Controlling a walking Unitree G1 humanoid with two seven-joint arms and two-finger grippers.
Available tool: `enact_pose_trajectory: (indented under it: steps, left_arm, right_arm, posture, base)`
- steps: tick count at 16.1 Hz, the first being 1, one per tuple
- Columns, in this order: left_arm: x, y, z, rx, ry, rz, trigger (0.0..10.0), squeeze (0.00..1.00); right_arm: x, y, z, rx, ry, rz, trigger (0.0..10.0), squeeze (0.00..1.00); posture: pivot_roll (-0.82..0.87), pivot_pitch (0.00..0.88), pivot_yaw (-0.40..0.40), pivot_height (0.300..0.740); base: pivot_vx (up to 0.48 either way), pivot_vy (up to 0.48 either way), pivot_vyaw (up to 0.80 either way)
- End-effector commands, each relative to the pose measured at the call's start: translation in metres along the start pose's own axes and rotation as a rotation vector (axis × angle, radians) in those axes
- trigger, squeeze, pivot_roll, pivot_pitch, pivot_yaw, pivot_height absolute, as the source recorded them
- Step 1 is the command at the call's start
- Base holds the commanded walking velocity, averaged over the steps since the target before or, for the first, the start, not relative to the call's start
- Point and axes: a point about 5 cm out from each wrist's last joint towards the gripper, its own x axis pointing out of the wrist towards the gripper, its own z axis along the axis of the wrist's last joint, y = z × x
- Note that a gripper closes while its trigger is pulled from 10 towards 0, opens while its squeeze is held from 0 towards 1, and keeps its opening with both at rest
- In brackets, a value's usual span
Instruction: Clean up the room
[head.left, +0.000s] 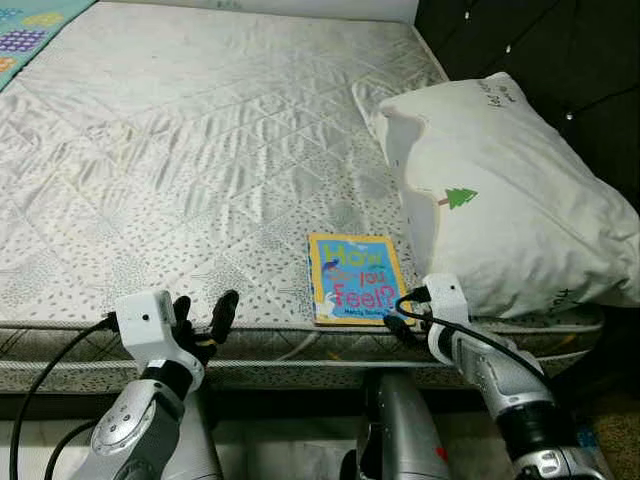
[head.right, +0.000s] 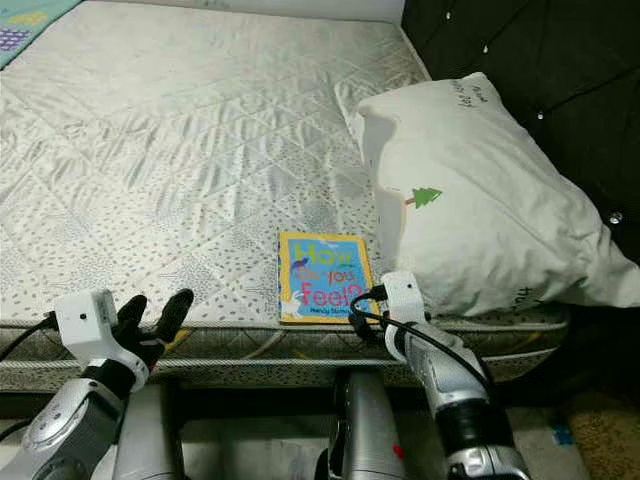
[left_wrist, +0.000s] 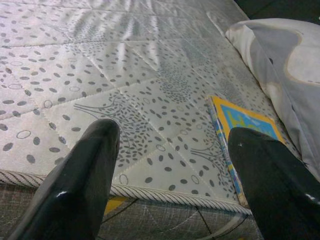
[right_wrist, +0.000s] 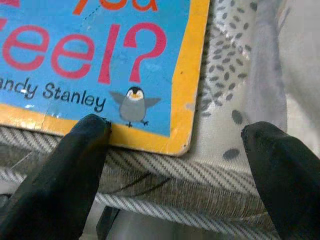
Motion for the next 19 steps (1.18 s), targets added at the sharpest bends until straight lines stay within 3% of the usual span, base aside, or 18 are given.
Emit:
enact_pose_trajectory:
  steps: [1,11,19]
  left_arm:
    - [0.000,-0.001,-0.003,-0.001,0.019,-0.010,10.0,0.00]
    - [0.001,-0.003,-0.003,-0.001,0.018,-0.019,10.0,0.00]
    - [0.001,-0.002,-0.004,-0.003,0.018,-0.020,10.0,0.00]
  right_arm:
    - [-0.001,0.001,-0.012,0.004,0.056,0.017,10.0,0.00]
    - [0.002,0.030,-0.005,0.039,0.054,0.069,10.0,0.00]
    - [-0.007,0.026,-0.005,0.045,0.058,0.095,10.0,0.00]
  posture:
    - [0.09,0.097,-0.091,0.514]
    - [0.10,0.083,-0.095,0.514]
    - [0.09,0.085,-0.092,0.514]
  base:
    - [0.000,0.000,0.00]
    - [0.000,0.000,0.00]
    - [0.000,0.000,0.00]
